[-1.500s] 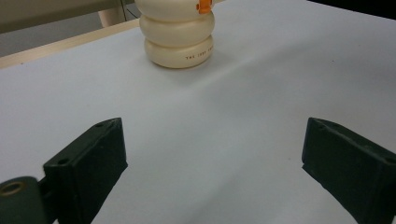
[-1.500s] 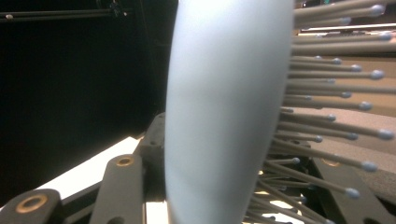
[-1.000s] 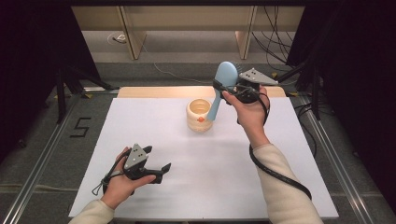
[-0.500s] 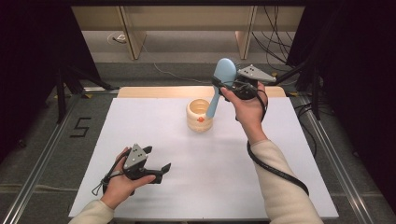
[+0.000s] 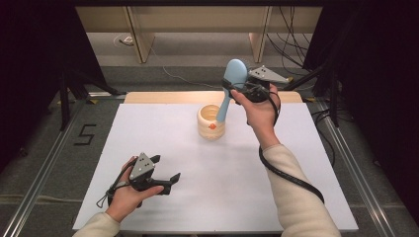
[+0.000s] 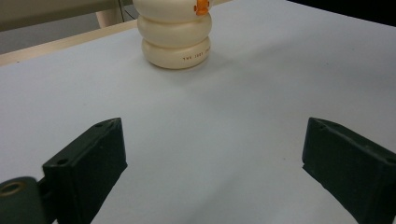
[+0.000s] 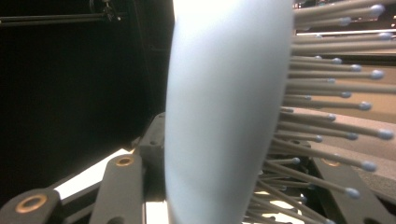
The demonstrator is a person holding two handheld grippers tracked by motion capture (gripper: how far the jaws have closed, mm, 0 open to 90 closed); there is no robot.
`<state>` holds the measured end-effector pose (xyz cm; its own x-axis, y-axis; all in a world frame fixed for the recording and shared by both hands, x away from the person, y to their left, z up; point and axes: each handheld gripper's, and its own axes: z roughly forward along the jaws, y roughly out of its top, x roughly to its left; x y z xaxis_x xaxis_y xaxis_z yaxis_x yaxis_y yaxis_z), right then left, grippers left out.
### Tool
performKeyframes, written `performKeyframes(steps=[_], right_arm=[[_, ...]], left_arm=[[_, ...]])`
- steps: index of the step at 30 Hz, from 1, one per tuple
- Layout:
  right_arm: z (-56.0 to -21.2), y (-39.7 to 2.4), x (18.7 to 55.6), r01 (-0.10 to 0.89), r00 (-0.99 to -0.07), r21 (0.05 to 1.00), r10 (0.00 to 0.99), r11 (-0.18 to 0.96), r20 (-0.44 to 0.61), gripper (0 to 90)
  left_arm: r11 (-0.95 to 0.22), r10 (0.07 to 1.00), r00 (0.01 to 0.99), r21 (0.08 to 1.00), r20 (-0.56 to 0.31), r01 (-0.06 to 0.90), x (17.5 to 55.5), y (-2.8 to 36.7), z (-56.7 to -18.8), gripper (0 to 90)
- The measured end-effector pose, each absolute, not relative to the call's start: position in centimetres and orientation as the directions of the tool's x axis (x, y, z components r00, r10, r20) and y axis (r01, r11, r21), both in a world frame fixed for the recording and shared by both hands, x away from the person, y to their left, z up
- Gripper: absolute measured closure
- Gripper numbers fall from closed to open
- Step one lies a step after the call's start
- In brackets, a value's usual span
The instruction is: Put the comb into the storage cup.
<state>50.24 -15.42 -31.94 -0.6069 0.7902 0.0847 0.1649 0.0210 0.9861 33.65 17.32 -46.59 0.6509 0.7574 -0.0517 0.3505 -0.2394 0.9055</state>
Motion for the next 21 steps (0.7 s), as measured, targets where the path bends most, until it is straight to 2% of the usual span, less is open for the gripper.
performKeyframes(steps=[21], right_arm=[[-32.1, -15.2, 51.3, 0.168, -0.588, 0.986, 0.804, 0.012, 0.091, 51.0]], left_arm=[[-0.231, 0.757, 0.651, 0.905, -0.063, 0.356, 33.7, 17.4, -46.7, 5.9]])
